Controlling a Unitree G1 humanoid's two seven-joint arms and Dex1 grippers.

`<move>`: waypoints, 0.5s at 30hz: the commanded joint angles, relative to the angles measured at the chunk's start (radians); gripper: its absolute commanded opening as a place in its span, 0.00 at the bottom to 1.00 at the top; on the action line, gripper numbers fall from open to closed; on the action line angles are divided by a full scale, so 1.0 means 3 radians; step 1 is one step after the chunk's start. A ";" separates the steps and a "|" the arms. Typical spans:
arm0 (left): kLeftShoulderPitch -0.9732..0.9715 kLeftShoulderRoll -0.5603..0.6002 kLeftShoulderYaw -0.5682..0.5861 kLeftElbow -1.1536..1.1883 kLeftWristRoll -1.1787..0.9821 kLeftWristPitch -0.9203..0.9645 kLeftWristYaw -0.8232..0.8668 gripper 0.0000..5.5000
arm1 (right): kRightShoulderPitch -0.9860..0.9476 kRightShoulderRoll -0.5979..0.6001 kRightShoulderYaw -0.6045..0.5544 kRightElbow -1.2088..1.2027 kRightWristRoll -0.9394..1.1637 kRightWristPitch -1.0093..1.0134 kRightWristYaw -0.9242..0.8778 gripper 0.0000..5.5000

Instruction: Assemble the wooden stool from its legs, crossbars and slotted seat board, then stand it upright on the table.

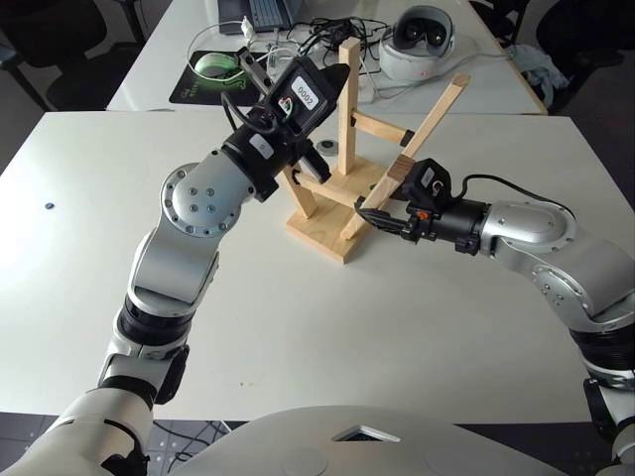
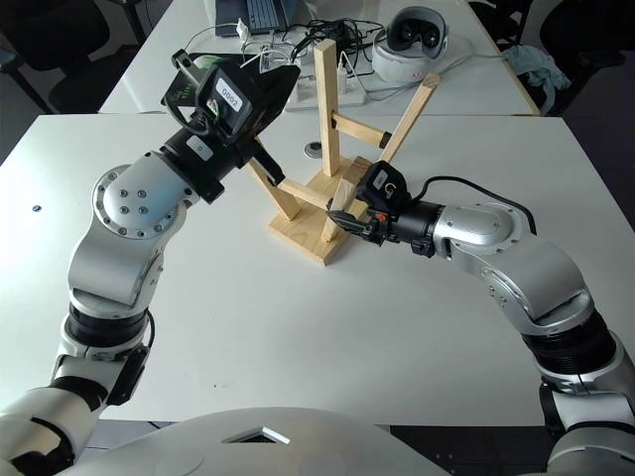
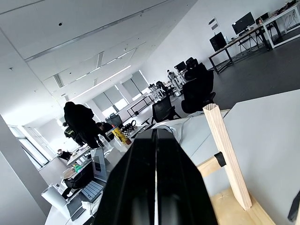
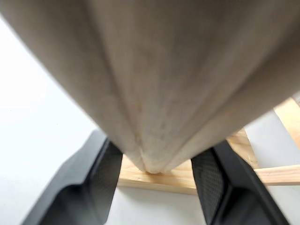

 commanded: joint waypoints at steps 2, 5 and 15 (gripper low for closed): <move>-0.0073 -0.0140 -0.0134 0.0325 0.0072 -0.0018 -0.0002 0.00 | 0.0275 -0.0054 0.0501 0.0247 -0.0207 0.0564 0.0139 0.37; 0.0072 -0.0097 -0.0277 0.0473 -0.0130 0.0481 -0.0252 0.00 | 0.0254 -0.0051 0.0506 0.0250 -0.0207 0.0565 0.0144 0.37; 0.0401 0.0357 -0.0823 0.0529 -0.0592 0.1409 -0.0950 0.00 | 0.0262 0.0010 0.0454 0.0209 -0.0201 0.0620 0.0094 0.37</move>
